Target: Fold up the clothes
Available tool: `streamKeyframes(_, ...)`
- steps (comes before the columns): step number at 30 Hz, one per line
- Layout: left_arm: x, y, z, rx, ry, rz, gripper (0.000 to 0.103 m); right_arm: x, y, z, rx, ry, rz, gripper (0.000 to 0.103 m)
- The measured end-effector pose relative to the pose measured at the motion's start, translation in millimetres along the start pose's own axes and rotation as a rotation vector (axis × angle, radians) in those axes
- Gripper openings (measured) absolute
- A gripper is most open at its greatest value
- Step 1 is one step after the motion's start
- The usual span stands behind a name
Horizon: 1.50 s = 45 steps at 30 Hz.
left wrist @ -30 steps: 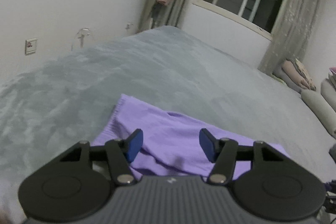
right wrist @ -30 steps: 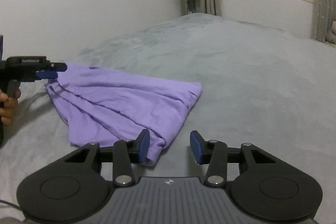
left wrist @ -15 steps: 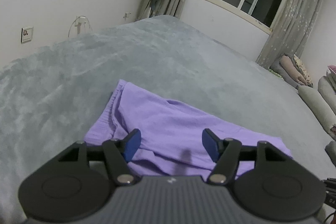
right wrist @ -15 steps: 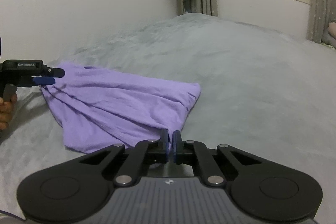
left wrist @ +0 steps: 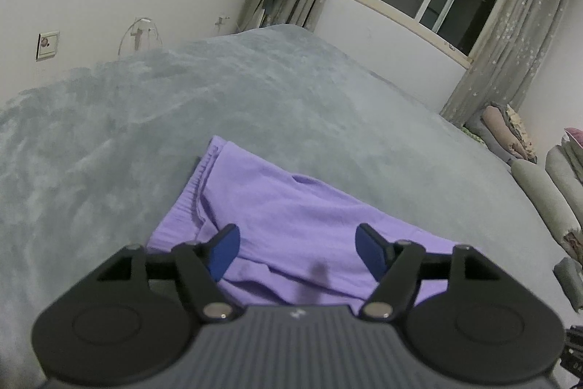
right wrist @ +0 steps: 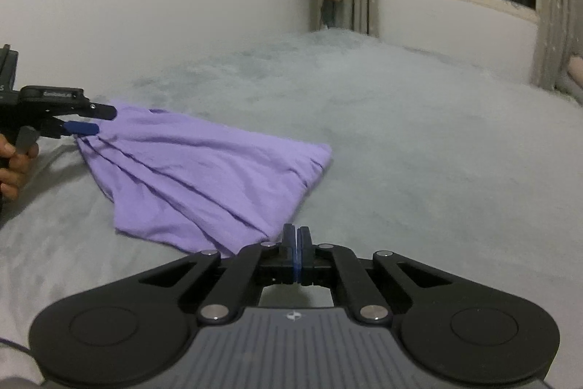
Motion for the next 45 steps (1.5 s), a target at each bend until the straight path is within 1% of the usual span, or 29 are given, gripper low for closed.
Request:
streamKeyframes(1,0.1,1.0,0.0,0.006,0.0,0.001,0.074,0.3,-5.1,-0.4,-0.027,0.007,0.001,0.004)
streamKeyframes(2,0.2,2.1,0.1,0.012,-0.001,0.001,0.076,1.4,-12.0,-0.5,-0.063,0.009,-0.002,0.009)
streamKeyframes(3,0.0,2.6,0.7,0.017,-0.001,0.001,0.076,3.8,-16.9,-0.5,-0.085,0.002,-0.006,0.012)
streamKeyframes(5,0.5,3.8,1.2,0.024,-0.003,-0.001,0.077,12.0,-25.8,-1.1,-0.114,-0.009,0.004,0.013)
streamKeyframes(7,1.3,5.1,1.6,0.032,-0.006,-0.005,0.078,21.3,-33.8,-0.9,-0.144,-0.02,0.03,0.017)
streamKeyframes(9,0.7,5.8,2.2,0.038,-0.008,-0.007,0.078,28.9,-40.1,1.5,-0.19,-0.029,0.069,0.029)
streamKeyframes(10,0.5,5.8,2.1,0.038,-0.007,-0.007,0.078,31.4,-42.0,2.5,-0.21,-0.03,0.089,0.031)
streamKeyframes(12,-0.8,6.3,2.7,0.037,-0.006,-0.003,0.08,34.1,-44.5,2.8,-0.236,-0.021,0.114,0.032)
streamKeyframes(16,-0.8,6.6,3.8,0.043,-0.007,-0.002,0.081,43.6,-44.1,-0.4,-0.22,-0.011,0.144,0.031)
streamKeyframes(17,-0.7,6.4,4.0,0.043,-0.007,-0.002,0.081,45.9,-44.6,0.3,-0.227,-0.011,0.152,0.026)
streamKeyframes(18,-0.7,6.0,3.7,0.041,-0.006,-0.001,0.081,46.8,-45.4,0.6,-0.233,-0.011,0.155,0.017)
streamKeyframes(19,-0.7,5.6,3.3,0.039,-0.006,0.0,0.081,47.4,-46.2,0.9,-0.238,-0.01,0.157,0.012)
streamKeyframes(20,-0.8,5.1,3.1,0.036,-0.005,0.002,0.081,46.4,-46.7,0.4,-0.239,-0.003,0.156,0.004)
streamKeyframes(21,-0.7,4.7,3.0,0.036,-0.005,0.003,0.081,44.0,-44.7,-0.2,-0.231,0.006,0.15,0.003)
streamKeyframes(24,1.7,4.0,3.4,0.037,-0.01,0.0,0.082,34.6,-36.7,-1.9,-0.199,0.032,0.126,0.003)
streamKeyframes(27,3.8,3.8,3.1,0.032,-0.015,0.004,0.082,24.4,-29.8,-3.3,-0.158,0.037,0.107,0.002)
streamKeyframes(32,5.1,3.4,3.0,0.03,-0.022,0.008,0.082,16.7,-26.7,-3.9,-0.147,0.025,0.083,0.002)
streamKeyframes(35,4.5,2.0,3.2,0.028,-0.024,0.01,0.082,3.8,-22.6,-5.4,-0.144,0.032,0.034,0.002)
streamKeyframes(38,4.8,1.9,3.3,0.031,-0.028,0.01,0.083,0.4,-20.0,-0.6,-0.164,-0.001,0.015,0.002)
streamKeyframes(40,5.2,2.2,3.4,0.036,-0.03,0.009,0.084,1.4,-20.7,1.5,-0.189,-0.034,0.03,0.002)
streamKeyframes(42,5.6,3.2,3.8,0.044,-0.032,0.007,0.085,4.3,-21.0,1.3,-0.221,-0.044,0.099,0.001)
streamKeyframes(45,5.6,4.3,4.3,0.062,-0.034,0.002,0.086,1.0,-24.0,-1.9,-0.224,-0.003,0.093,0.001)
Point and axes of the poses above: each gripper's, at about its wrist camera, not at the fingertips, and x roughly the way its jaws point, y to its right, z to its underside, the point moved 2 cm from there along x, roughly the way its jaws point, and after that the axes turned 4 degrees about x, right-handed, at the moved point
